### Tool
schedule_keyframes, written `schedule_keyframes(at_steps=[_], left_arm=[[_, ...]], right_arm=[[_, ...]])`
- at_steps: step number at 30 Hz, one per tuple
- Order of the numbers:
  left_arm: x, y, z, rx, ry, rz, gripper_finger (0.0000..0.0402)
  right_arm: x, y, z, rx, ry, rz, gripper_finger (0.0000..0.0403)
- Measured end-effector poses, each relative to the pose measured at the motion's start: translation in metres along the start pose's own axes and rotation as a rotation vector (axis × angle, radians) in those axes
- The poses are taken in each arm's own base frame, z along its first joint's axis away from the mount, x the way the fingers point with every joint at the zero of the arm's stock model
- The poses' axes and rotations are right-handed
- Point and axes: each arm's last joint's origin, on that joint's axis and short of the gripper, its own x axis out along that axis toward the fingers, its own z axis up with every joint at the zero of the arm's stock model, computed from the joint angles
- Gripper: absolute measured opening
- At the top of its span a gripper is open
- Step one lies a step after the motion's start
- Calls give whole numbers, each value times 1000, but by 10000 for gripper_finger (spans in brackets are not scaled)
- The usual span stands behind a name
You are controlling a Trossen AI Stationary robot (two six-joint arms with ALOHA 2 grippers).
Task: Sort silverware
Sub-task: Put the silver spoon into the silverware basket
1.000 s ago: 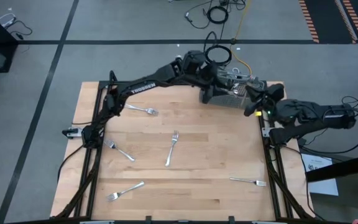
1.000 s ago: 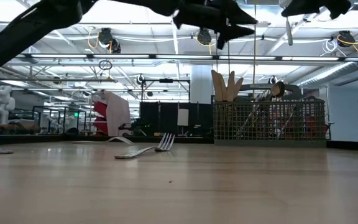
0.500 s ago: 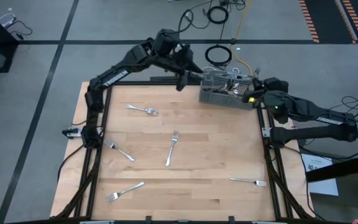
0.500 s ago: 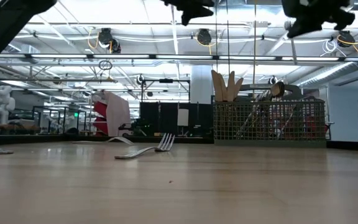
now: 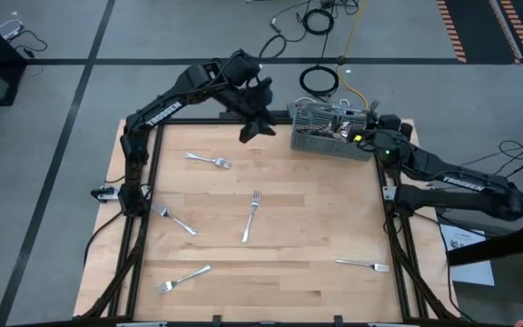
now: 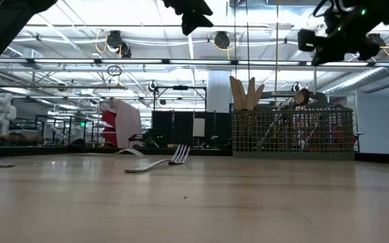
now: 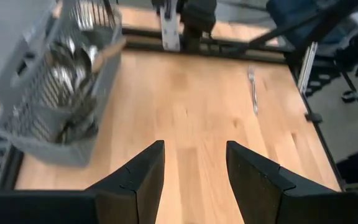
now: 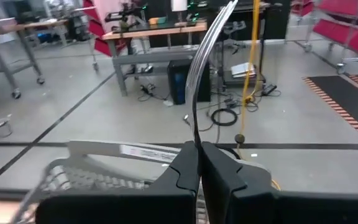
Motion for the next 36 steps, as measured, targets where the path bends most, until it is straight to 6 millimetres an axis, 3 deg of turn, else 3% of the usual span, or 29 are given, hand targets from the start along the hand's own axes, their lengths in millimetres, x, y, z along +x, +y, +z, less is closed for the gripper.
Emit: schedule_keyframes(at_steps=[5, 11, 16, 24, 29, 33, 36], left_arm=[[-4, 3, -9, -49, 61, -25, 177], [-12, 12, -18, -111, 111, -16, 177], [-14, 22, -42, -182, 111, 8, 177], [-16, -1, -128, -276, -220, 202, 177], [-10, -19, -184, -390, -464, 254, 177], [-3, -26, -210, -463, -543, 217, 177], [3, -30, -217, -479, -534, 203, 177]], right_arm=[[12, -7, -18, 36, -30, -66, 0], [21, -13, -26, 89, -74, -125, 0], [31, -14, -40, 77, -43, -167, 0], [43, -6, -60, 76, 30, -173, 2], [46, -2, -66, 68, 94, -110, 26], [46, -1, -67, 62, 121, -82, 59], [46, -1, -66, 66, 126, -69, 91]])
